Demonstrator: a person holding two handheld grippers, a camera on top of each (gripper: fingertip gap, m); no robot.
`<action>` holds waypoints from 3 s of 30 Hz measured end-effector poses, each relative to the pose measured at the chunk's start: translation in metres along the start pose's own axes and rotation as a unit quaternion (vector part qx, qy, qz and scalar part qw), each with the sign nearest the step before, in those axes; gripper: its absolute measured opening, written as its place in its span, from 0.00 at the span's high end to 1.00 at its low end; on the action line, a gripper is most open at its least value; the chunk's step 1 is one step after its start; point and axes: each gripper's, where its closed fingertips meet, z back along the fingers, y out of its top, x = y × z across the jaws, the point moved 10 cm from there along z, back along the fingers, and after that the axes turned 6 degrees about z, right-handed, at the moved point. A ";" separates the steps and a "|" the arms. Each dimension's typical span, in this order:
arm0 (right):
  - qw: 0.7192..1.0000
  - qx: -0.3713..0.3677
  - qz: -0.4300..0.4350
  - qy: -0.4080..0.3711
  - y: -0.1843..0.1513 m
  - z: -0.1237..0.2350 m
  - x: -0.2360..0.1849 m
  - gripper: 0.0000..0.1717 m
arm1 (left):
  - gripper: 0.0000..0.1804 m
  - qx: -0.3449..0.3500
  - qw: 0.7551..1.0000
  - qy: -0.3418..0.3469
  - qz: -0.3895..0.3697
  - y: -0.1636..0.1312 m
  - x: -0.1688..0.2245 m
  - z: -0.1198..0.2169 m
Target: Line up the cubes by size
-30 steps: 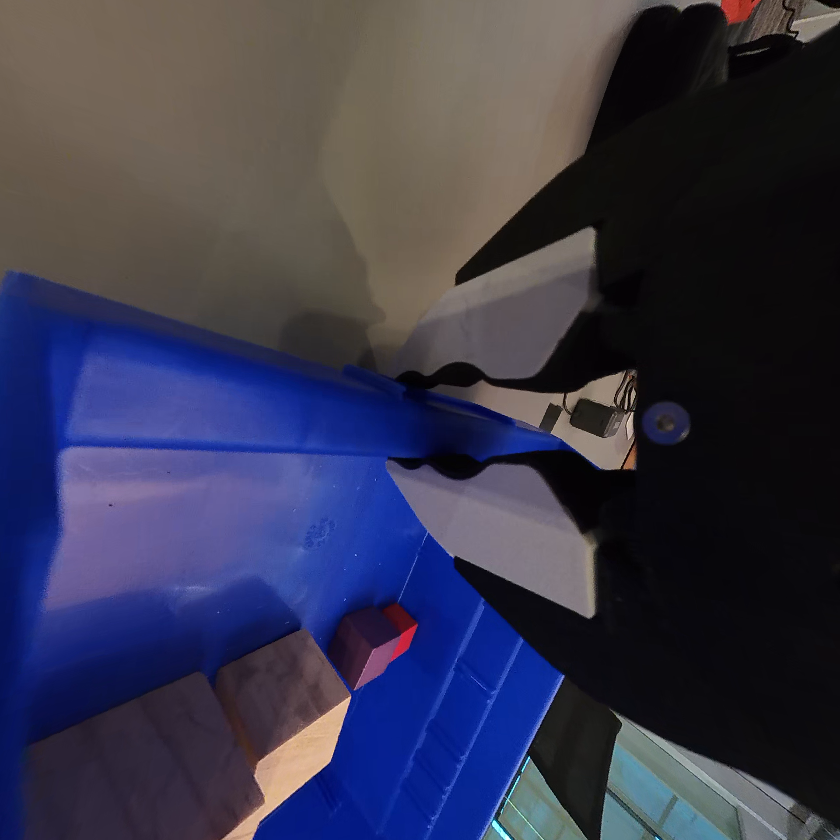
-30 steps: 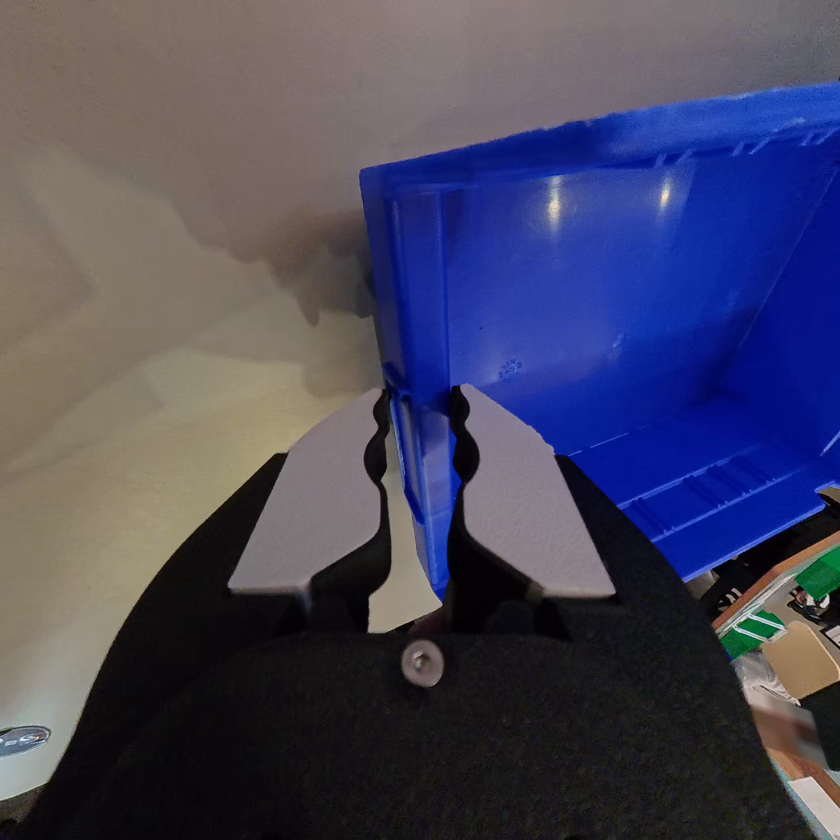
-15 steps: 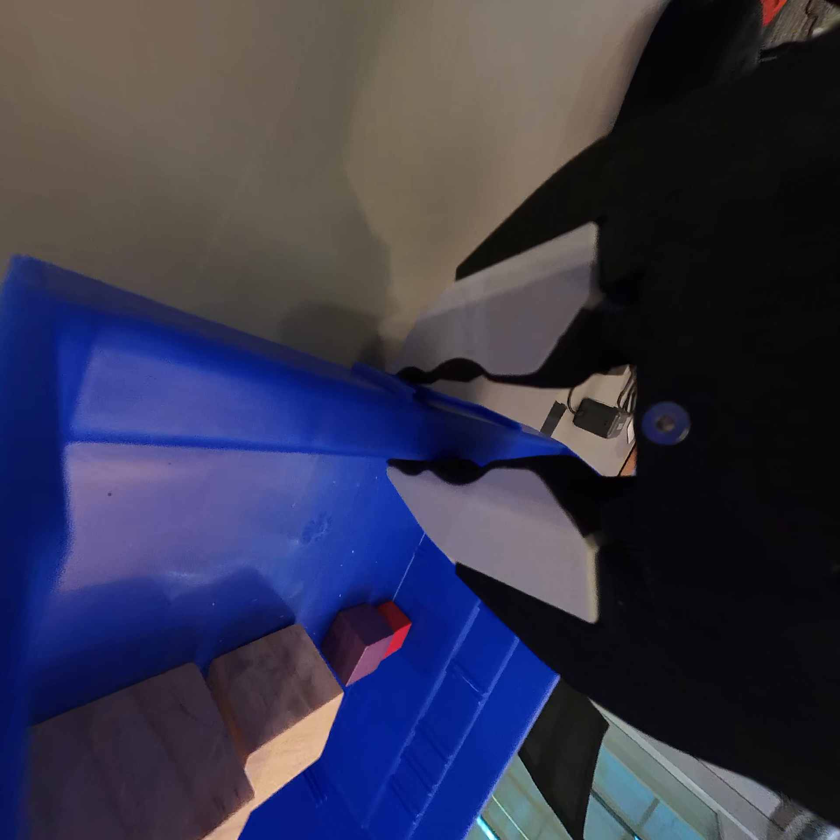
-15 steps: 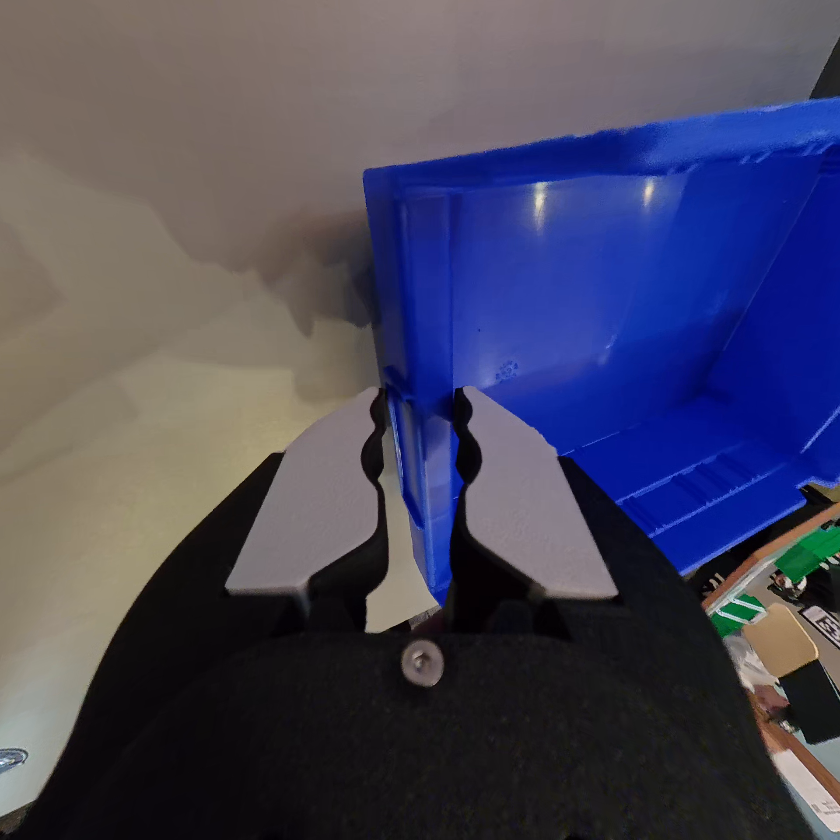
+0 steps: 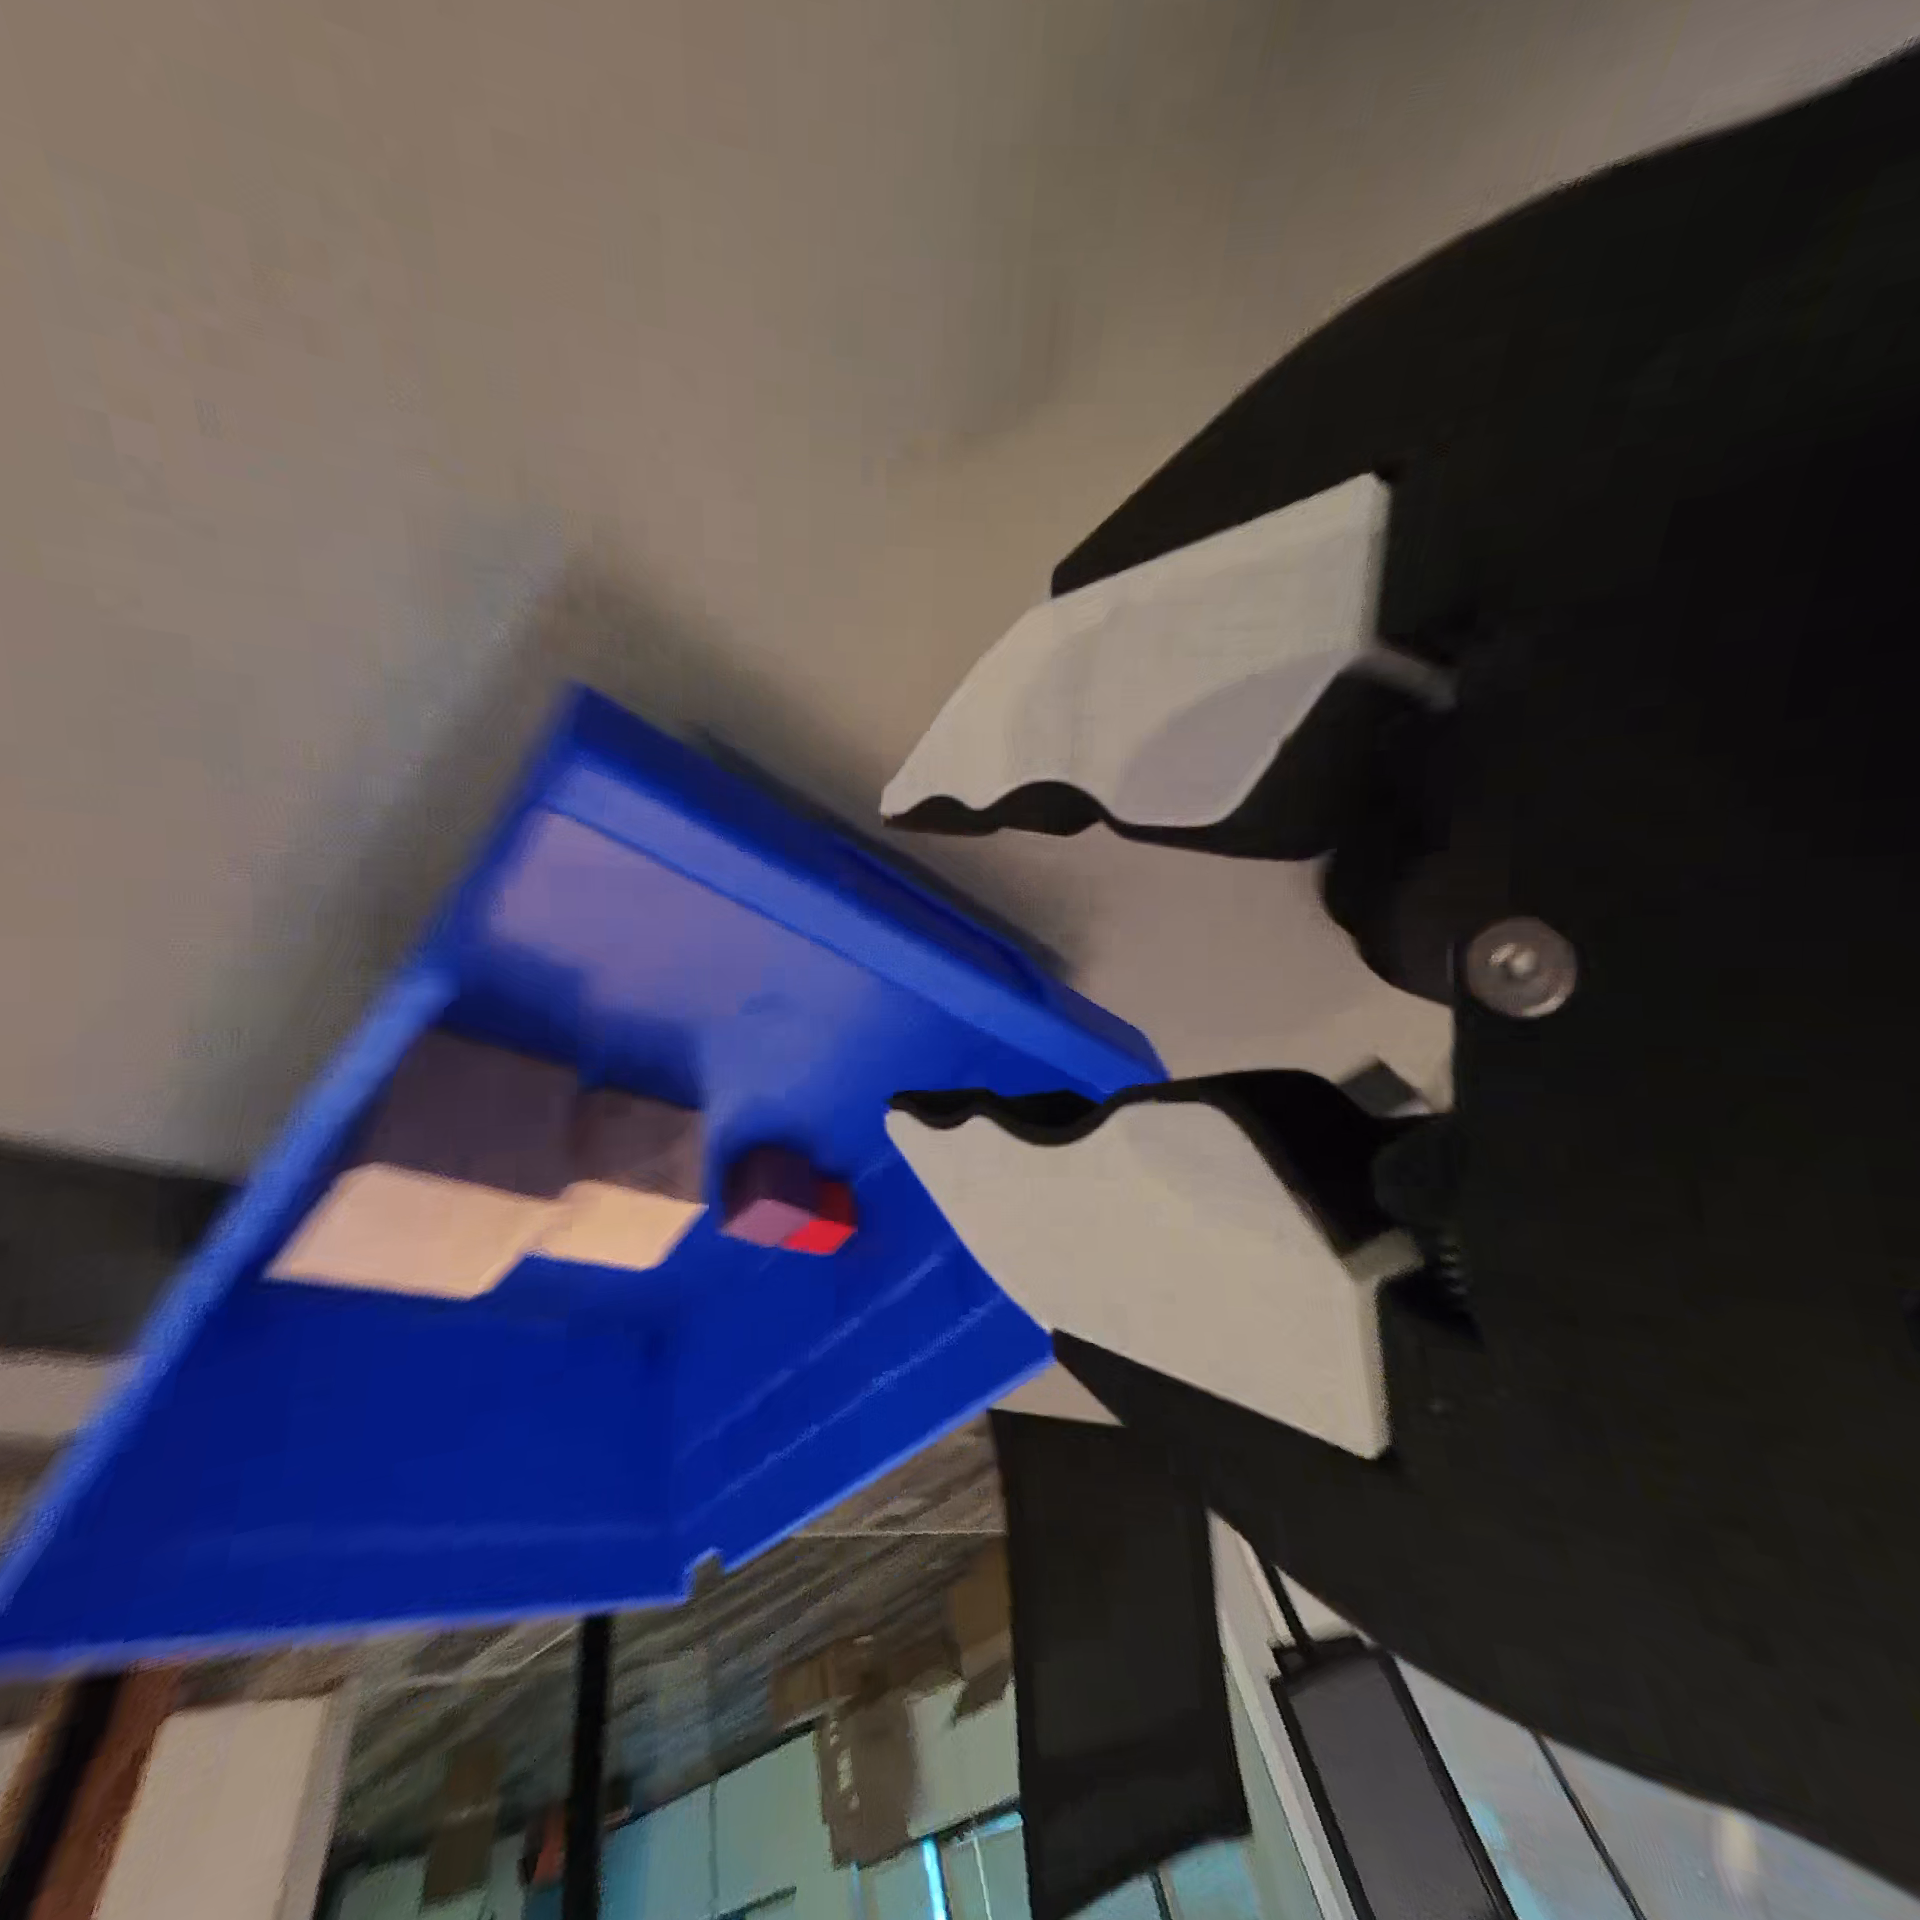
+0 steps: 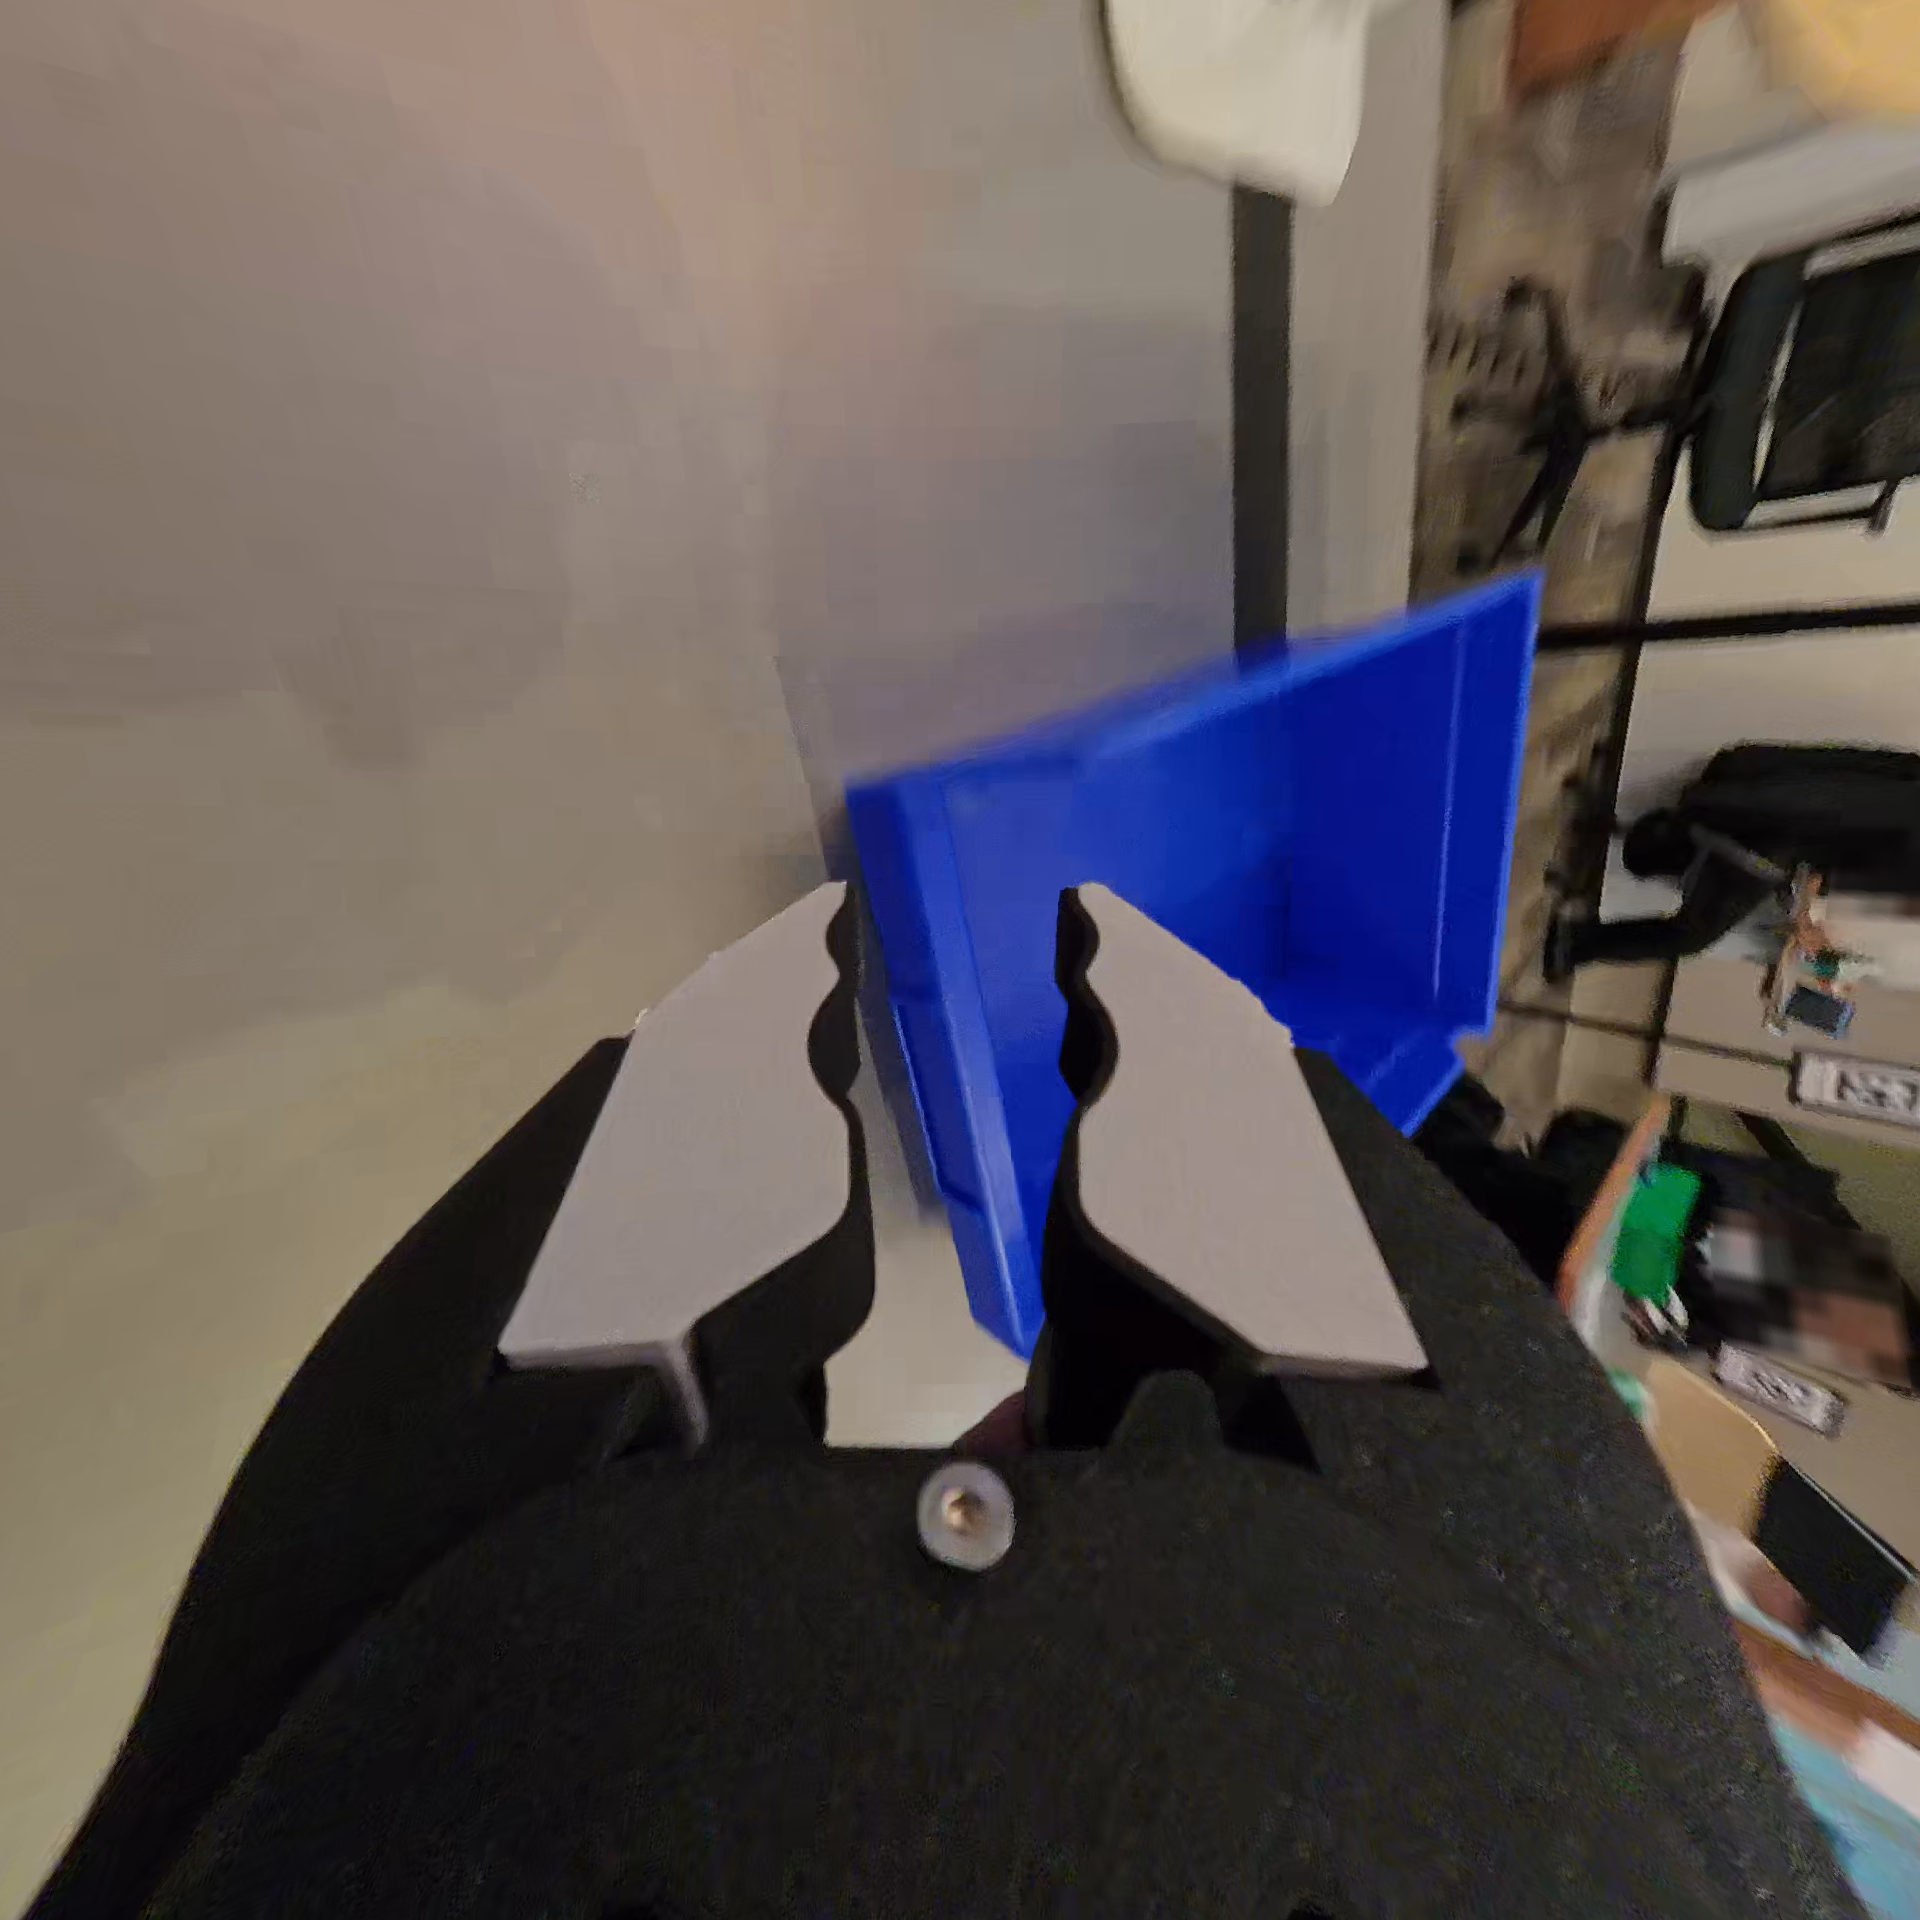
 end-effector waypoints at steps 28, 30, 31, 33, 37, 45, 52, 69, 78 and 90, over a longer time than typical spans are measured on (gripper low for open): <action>0.901 0.354 -0.219 -0.126 0.193 -0.153 -0.010 0.83 | 0.76 0.369 0.908 -0.021 0.199 0.182 0.108 -0.063; 0.909 0.348 -0.192 -0.126 0.197 -0.154 -0.014 0.83 | 0.76 0.363 0.911 -0.025 0.192 0.182 0.109 -0.065; 0.911 0.347 -0.182 -0.126 0.198 -0.154 -0.016 0.83 | 0.76 0.361 0.913 -0.024 0.186 0.183 0.110 -0.066; 0.916 0.344 -0.166 -0.124 0.200 -0.155 -0.019 0.83 | 0.77 0.362 0.916 -0.023 0.168 0.185 0.114 -0.065; 0.919 0.341 -0.152 -0.123 0.202 -0.155 -0.021 0.83 | 0.78 0.356 0.924 -0.023 0.136 0.189 0.121 -0.066; 0.924 0.343 -0.124 -0.116 0.205 -0.156 -0.026 0.83 | 0.78 0.348 0.930 -0.026 0.114 0.192 0.125 -0.067; 0.925 0.343 -0.118 -0.115 0.205 -0.156 -0.027 0.83 | 0.78 0.336 0.938 -0.028 0.084 0.194 0.131 -0.070; 0.920 0.350 -0.139 -0.107 0.200 -0.157 -0.020 0.83 | 0.77 0.354 0.931 0.001 0.090 0.187 0.118 -0.055; 0.922 0.352 -0.130 -0.099 0.201 -0.158 -0.021 0.83 | 0.69 0.365 0.913 0.087 0.160 0.135 0.013 0.028; 0.929 0.343 -0.109 -0.091 0.204 -0.160 -0.024 0.83 | 0.60 0.150 0.988 -0.044 -0.001 0.061 -0.093 -0.063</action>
